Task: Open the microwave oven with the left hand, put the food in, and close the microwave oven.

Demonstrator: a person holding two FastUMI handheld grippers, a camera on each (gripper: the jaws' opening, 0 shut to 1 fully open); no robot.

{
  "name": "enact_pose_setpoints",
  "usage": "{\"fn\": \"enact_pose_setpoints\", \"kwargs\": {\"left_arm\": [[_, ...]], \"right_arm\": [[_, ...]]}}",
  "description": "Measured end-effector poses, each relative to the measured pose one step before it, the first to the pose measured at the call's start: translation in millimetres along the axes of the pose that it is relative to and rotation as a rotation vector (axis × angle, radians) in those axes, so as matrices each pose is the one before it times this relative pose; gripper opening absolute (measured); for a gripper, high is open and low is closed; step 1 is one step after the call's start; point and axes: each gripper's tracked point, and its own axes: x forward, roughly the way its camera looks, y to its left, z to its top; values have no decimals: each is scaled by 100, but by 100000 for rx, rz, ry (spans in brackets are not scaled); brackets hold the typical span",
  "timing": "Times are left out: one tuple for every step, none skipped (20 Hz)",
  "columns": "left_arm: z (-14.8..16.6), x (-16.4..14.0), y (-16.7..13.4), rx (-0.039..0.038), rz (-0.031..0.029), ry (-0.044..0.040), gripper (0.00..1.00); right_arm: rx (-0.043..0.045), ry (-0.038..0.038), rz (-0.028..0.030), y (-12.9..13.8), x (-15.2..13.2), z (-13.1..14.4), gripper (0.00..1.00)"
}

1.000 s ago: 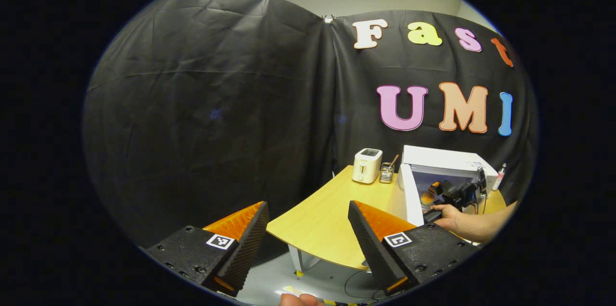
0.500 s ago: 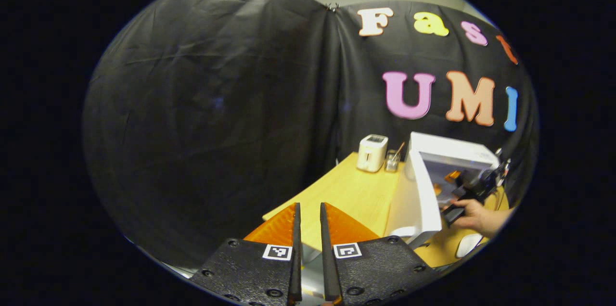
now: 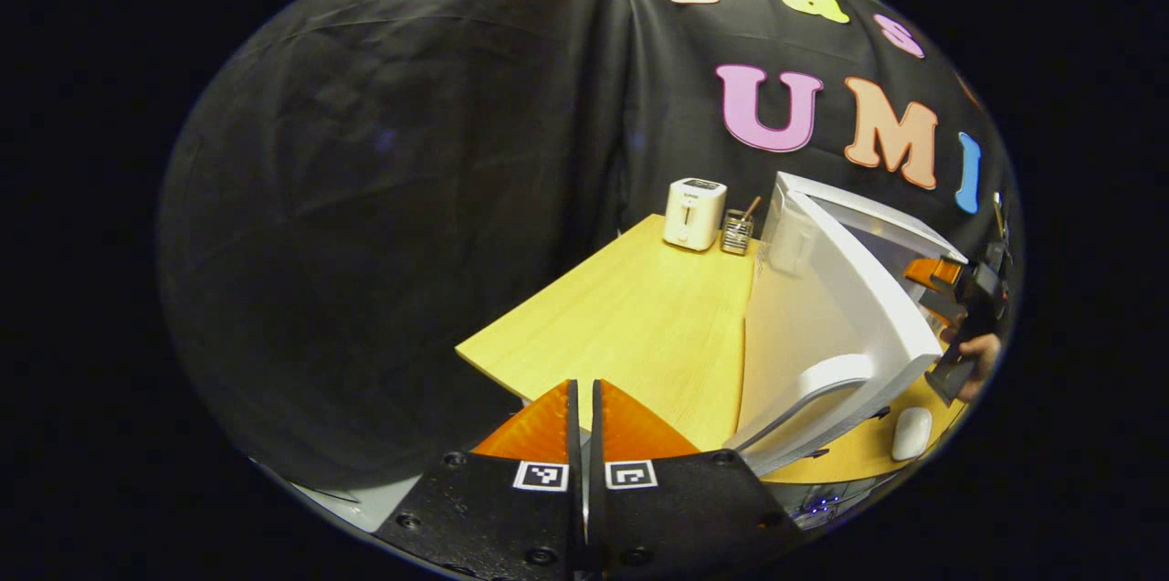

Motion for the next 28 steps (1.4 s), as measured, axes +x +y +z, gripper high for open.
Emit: {"fn": "enact_pose_setpoints", "kwargs": {"left_arm": [[-1528, 740, -551, -796, -1913, 3366, 1], [-1431, 691, -218, -719, -869, 3826, 1], [-867, 949, 81, -161, 674, 2429, 1], [-664, 626, -112, 16, 36, 1845, 1], [-195, 250, -427, -132, -509, 857, 1], [57, 233, -485, -9, -1226, 417, 1], [78, 333, -581, 993, -1314, 274, 1], [223, 268, -302, 1524, -795, -99, 1], [109, 291, -479, 1732, -1074, 157, 1], [102, 268, -481, 1834, -1264, 215, 1], [4, 250, -641, 2043, -1230, 695, 1], [-11, 188, -623, 2032, -1252, 636, 1], [276, 364, -839, 1530, -1906, 132, 1], [270, 155, -1053, 1145, -2600, -163, 1], [222, -30, -610, 1961, -446, -379, 1], [128, 744, -721, 2115, -2516, 69, 1], [-39, 6, -932, 1247, -2013, 787, 1], [157, 206, -849, 1035, -2165, 468, 1], [187, 205, -948, 1320, -1983, 125, 1], [264, 167, -883, 1693, -1843, -77, 1], [167, 283, -796, 1789, -1322, 31, 1], [165, 325, -993, 1569, -1653, 49, 1], [203, 246, -890, 1577, -1058, -86, 1], [257, 366, -830, 1415, -1321, -152, 1], [259, 239, -940, 1211, -1354, -204, 1], [261, 305, -959, 1078, -1511, -90, 1], [311, 259, -1072, 895, -1553, -91, 1], [264, 400, -965, 951, -1809, -40, 1]], "right_arm": [[-1515, -1511, -495, -306, -509, 1179, 81], [-1553, -1712, 789, -54, -416, 1304, 81], [-1804, -1341, 246, -203, -514, 1238, 81], [-2232, -1133, -569, -433, -293, 1055, 81], [-2434, -1391, -1210, -760, -646, 1071, 81], [-1847, -1538, -1440, -745, -481, 1090, 81], [-2011, -1516, -1249, -667, -565, 1260, 81], [-2739, -2371, -1758, -747, -472, 1142, 81], [-2718, -1717, -1254, -572, -509, 1182, 81], [-2396, -1732, -782, -439, -555, 1017, 83], [-2305, -1743, -869, -251, -704, 1046, 83], [-2444, -1920, -733, -267, -523, 1147, 83], [-2170, -1976, -503, -232, -607, 1080, 83], [-2163, -1898, -198, -206, -539, 1153, 89], [-1921, -1315, -718, -289, -777, 949, 89], [-1316, -1322, -512, -318, -553, 1070, 84], [-1117, -1388, -583, -443, -725, 1113, 85], [-960, -692, -943, -573, -467, 666, 85], [-1207, -887, -1293, -823, -493, 652, 85], [-1396, -1186, -1625, -996, -596, 883, 85], [-1072, -738, -1340, -809, -368, 595, 85], [-742, -505, -670, -647, -439, 529, 90], [-341, -785, -424, -674, -494, 471, 85], [-755, -514, -1329, -654, -310, 431, 85], [-762, -570, -963, -884, -413, 231, 85], [-552, -1177, -952, -598, -420, 526, 85], [-778, -1866, -185, -377, -429, 735, 85], [-1227, -1195, -378, -327, -330, 534, 85]]}}
